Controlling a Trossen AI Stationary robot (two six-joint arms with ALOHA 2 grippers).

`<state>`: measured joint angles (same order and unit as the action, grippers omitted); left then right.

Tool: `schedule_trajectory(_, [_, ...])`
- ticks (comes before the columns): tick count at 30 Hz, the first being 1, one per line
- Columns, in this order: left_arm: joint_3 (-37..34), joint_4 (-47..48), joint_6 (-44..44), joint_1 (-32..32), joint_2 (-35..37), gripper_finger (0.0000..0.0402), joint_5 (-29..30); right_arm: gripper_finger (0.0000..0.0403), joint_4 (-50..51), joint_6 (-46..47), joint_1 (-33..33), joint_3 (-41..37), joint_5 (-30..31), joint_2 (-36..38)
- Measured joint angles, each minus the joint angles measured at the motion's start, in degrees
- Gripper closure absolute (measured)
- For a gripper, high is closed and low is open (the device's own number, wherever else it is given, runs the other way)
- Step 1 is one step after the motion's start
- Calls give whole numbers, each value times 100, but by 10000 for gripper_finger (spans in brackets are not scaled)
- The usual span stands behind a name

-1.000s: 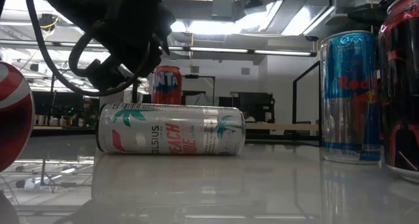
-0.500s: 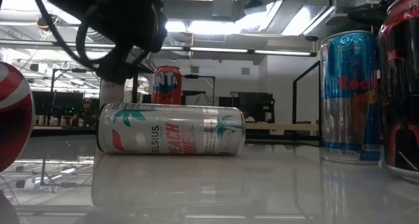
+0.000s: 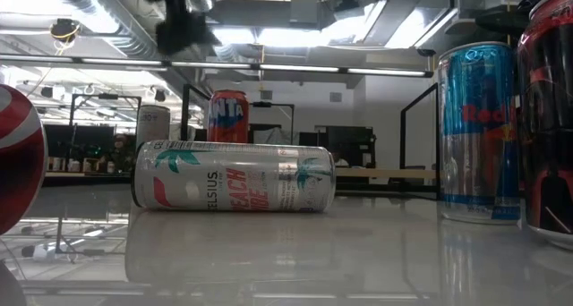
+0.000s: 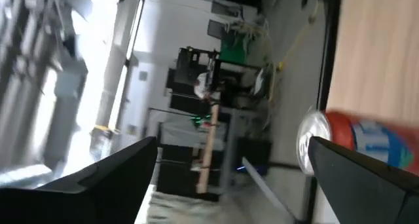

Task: Place canned beverage on shelf
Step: Put the right red soda can on the shelf aligned with the red soda can

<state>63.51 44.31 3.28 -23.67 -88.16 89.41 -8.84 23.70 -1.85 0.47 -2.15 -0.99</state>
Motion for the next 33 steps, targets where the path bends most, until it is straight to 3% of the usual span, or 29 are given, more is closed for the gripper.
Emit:
schedule_trajectory(5, [2,-1006,-17,-234,456,13,-122,164,-2,0,0,0,-1,0])
schedule_trajectory(8, [7,-1116,35,-366,694,13,-564,164,-2,0,0,0,-1,0])
schedule_trajectory(16, [7,-1090,1113,-626,951,13,-1972,164,-2,2,0,0,-1,0])
schedule_trajectory(22, [7,-1124,2304,-758,953,13,-2164,164,0,2,0,0,-1,0])
schedule_trajectory(28, [7,-1603,1260,-856,953,13,-2308,164,0,2,0,0,0,0])
schedule_trajectory(33, [7,-1998,-150,-965,953,13,-2290,164,0,1,0,0,-1,1])
